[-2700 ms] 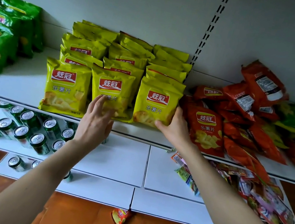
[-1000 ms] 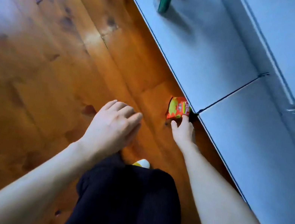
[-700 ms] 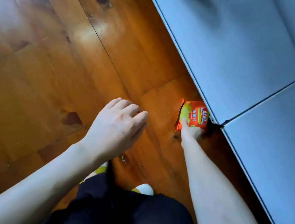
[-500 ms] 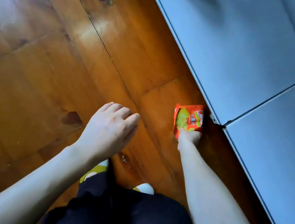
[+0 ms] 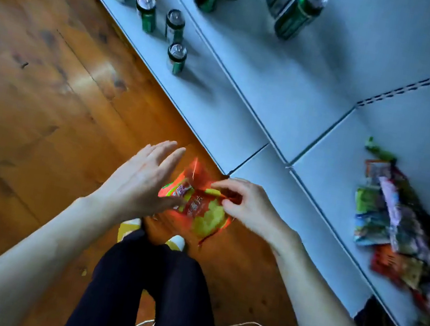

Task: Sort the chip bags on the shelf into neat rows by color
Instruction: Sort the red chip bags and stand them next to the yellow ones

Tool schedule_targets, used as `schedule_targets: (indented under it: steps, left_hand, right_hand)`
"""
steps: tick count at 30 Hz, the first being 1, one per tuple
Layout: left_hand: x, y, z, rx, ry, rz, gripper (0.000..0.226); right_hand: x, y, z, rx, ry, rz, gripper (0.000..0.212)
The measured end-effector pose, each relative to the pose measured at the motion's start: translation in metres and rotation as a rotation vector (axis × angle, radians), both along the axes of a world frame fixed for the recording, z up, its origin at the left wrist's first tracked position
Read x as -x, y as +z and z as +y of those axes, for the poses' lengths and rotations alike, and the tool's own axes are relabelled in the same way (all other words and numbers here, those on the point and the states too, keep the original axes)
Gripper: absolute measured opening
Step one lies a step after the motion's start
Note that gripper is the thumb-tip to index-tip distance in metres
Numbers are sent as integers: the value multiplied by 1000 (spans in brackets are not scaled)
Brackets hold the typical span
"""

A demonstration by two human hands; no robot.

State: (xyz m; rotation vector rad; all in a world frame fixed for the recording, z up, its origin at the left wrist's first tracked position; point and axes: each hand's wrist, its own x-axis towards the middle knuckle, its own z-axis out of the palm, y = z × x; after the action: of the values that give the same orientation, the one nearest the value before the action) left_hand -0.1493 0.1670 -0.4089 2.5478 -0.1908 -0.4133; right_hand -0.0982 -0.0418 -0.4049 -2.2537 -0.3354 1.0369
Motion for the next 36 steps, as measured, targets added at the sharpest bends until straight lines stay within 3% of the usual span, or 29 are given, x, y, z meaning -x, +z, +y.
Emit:
schedule_targets:
  steps: [2, 5, 7, 10, 13, 16, 17, 18, 20, 22, 24, 27, 29, 32, 36]
  left_hand:
    - [-9, 56, -6, 162, 4, 182, 107]
    - [-28, 144, -23, 398, 102, 249, 95]
    - [-37, 193, -43, 553, 238, 162, 76]
    - [-47, 253, -83, 696, 405, -11, 68]
    - [-52, 304, -127, 826, 398, -94, 68]
    - [-58, 326, -155, 877, 304, -67, 67]
    - [-61, 335, -165, 872, 259, -47, 70]
    - [-64, 342, -174, 843, 208, -52, 75]
    - [-71, 355, -189, 746, 78, -116, 84]
    - [-79, 368, -206, 733, -58, -84, 89]
    - [-86, 376, -224, 797, -138, 3, 75]
    - [-94, 372, -239, 837, 9, -75, 51]
    - [-97, 368, -238, 853, 164, -161, 47]
    - [-92, 361, -238, 816, 348, -309, 43]
    - [-82, 356, -251, 789, 429, -357, 40]
  right_hand:
    - [-5, 75, -5, -61, -6, -36, 36]
    - [-9, 172, -21, -186, -196, -122, 36]
    - [-6, 218, -34, -283, -441, -278, 44]
    - [4, 273, -54, -348, -842, -459, 37]
    - [21, 314, -78, -317, -971, -546, 16]
    - [28, 347, -102, -275, -957, -717, 24]
    - [28, 360, -117, -274, -952, -772, 18]
    - [27, 374, -131, -268, -929, -817, 9]
    - [20, 396, -159, -231, -860, -888, 15]
    - [10, 408, -180, -214, -754, -893, 21]
    - [-2, 414, -193, -255, -645, -851, 22]
    - [-25, 418, -218, -342, -603, -762, 32]
    - [-47, 416, -237, -334, -637, -808, 35]
    - [-93, 405, -257, 98, -432, -997, 43]
    - [-150, 386, -248, 556, -148, -917, 64]
